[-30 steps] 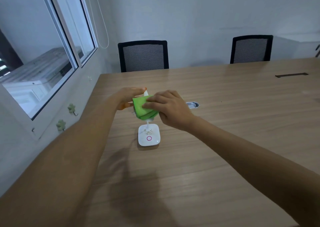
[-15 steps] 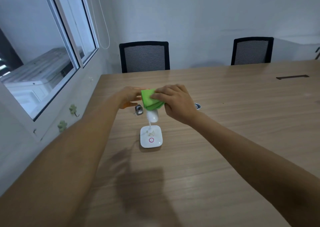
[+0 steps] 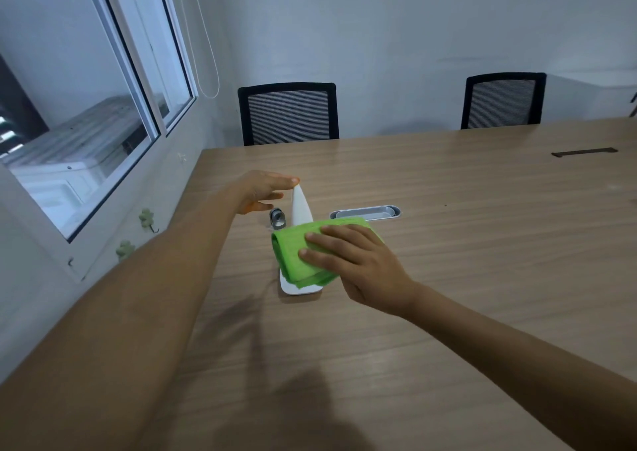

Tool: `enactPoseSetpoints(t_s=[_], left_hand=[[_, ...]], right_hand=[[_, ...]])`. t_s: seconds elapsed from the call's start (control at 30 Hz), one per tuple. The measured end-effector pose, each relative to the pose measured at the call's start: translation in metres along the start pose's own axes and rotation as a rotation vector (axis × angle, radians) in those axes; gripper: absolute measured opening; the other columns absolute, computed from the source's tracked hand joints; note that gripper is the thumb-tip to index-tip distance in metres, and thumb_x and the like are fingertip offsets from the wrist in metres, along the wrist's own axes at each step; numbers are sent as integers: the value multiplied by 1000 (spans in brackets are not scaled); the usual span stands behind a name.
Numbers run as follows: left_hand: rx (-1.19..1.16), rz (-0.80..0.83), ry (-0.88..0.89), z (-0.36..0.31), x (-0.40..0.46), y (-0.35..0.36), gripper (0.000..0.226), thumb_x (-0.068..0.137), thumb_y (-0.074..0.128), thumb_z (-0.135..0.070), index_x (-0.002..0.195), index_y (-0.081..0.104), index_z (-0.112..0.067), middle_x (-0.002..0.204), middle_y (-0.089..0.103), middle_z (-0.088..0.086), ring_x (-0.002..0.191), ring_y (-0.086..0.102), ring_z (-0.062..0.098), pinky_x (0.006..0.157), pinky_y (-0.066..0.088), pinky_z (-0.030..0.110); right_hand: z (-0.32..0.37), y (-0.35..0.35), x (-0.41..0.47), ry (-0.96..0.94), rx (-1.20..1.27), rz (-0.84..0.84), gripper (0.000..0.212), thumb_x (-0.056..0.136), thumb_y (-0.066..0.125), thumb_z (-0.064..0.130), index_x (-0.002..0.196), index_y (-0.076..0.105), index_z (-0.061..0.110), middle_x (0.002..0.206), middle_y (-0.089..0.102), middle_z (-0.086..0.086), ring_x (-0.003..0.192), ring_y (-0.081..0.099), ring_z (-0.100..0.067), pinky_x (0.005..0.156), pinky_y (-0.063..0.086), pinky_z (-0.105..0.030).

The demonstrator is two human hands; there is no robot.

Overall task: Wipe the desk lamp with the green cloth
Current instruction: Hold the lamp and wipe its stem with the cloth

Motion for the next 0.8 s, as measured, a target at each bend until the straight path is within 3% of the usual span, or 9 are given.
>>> enactPoseSetpoints(t_s=[0.1, 0.2, 0.3, 0.37, 0.53, 0.8], left_hand=[[-6, -4, 3, -1, 0, 1, 40, 79, 72, -36, 117, 67, -24, 136, 56, -4, 120, 52, 18, 98, 45, 36], [-16, -26, -1, -1, -2, 2, 42, 76, 75, -35, 116, 68, -23, 133, 59, -3, 121, 53, 19, 104, 45, 40], [-7, -37, -8, -2, -4, 4, 42, 74, 76, -35, 114, 69, -24, 130, 61, -5, 120, 54, 18, 93, 47, 36], [-1, -40, -3, -2, -5, 5, 40, 78, 73, -35, 115, 68, -24, 131, 60, -5, 120, 53, 18, 88, 47, 34], [36, -41, 1, -2, -2, 5, 42, 81, 70, -37, 120, 65, -24, 134, 58, -5, 125, 52, 19, 105, 44, 40], [48, -35, -11, -4, -3, 3, 40, 81, 69, -37, 120, 66, -27, 135, 58, -6, 125, 52, 17, 104, 43, 37]], right_hand=[[-4, -6, 1, 18, 0, -127, 49, 101, 18, 14, 122, 62, 16, 126, 66, -6, 114, 62, -27, 94, 49, -38], [-24, -3, 18, 211, 39, -175, 43, 91, 33, 1, 122, 62, 11, 125, 65, -11, 112, 61, -32, 90, 51, -43], [-40, 9, 38, 396, 168, -125, 57, 71, 47, -18, 121, 61, 4, 124, 64, -17, 111, 61, -36, 88, 52, -49], [-42, 17, 45, 436, 244, -90, 60, 68, 48, -24, 121, 60, 1, 124, 64, -20, 110, 61, -38, 90, 52, -51], [-28, 24, 27, 392, 301, -99, 58, 71, 47, -23, 124, 58, -2, 125, 62, -22, 109, 61, -39, 89, 54, -49], [-7, 20, -24, 280, 103, -312, 43, 89, 33, 5, 117, 65, 6, 119, 68, -14, 107, 64, -32, 90, 53, -38]])
Point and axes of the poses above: each hand's wrist, its own x-axis towards the middle knuckle, its own y-axis out of the palm, z = x × y, the point moved 2 cm from there along x, towards the middle knuckle
